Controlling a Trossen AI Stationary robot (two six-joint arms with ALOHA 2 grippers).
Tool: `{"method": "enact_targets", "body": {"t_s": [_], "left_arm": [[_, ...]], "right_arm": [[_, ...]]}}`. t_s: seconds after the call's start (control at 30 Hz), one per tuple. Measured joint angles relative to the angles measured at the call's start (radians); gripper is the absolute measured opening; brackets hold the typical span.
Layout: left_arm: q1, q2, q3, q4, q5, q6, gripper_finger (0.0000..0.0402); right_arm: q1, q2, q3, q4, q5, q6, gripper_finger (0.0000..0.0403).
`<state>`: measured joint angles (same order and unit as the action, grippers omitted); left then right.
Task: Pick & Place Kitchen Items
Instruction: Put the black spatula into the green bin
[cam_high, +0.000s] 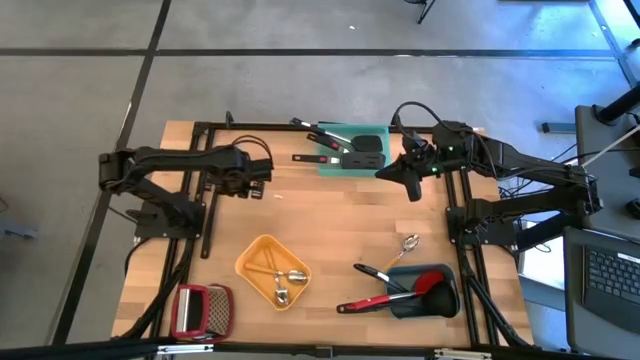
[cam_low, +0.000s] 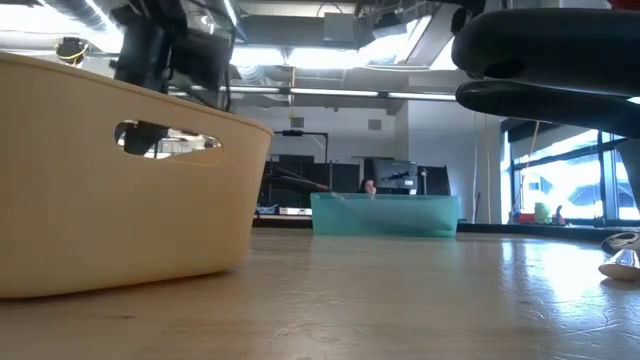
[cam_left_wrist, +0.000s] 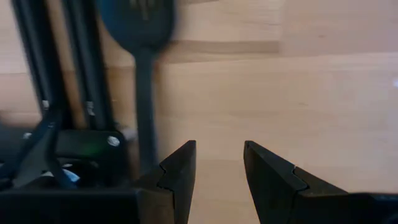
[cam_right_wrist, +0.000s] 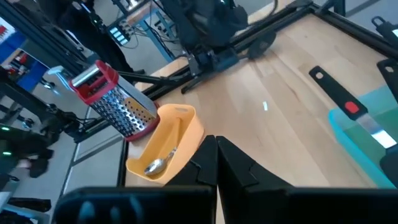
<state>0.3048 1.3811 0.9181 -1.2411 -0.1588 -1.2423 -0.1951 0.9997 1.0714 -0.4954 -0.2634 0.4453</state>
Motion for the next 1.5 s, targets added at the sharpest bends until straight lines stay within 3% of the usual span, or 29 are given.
{"method": "enact_targets", "body": {"t_s": [0.17,0.4,0.63,0.77,0.93,1.2,1.5], "left_arm": [[0.042,0.001,-0.076,0.0,-0.01,0.004,0.0136],[0.082,0.002,-0.171,0.046,0.045,0.06,0.0183],[0.121,0.002,-0.197,0.046,-0.015,0.087,0.0214],[0.169,0.002,-0.21,0.058,-0.043,0.113,0.0219],[0.223,0.002,-0.276,0.148,0.021,0.172,0.0219],[0.259,-0.002,-0.353,0.221,0.053,0.201,0.0219],[0.265,-0.002,-0.361,0.272,0.099,0.264,0.0219]], "right_arm": [[0.0,0.0,0.0,0.007,-0.01,0.019,0.0001],[0.001,0.0,0.0,0.007,-0.099,0.02,0.0001],[0.0,0.0,0.0,0.006,-0.131,0.019,0.0001],[0.0,0.0,0.0,0.006,-0.131,0.019,0.0001],[0.0,0.0,0.0,0.006,-0.133,0.027,0.0001],[0.0,0.0,0.0,0.006,-0.133,0.041,0.0001],[0.001,0.0,0.0,0.006,-0.133,0.041,0.0001]]}}
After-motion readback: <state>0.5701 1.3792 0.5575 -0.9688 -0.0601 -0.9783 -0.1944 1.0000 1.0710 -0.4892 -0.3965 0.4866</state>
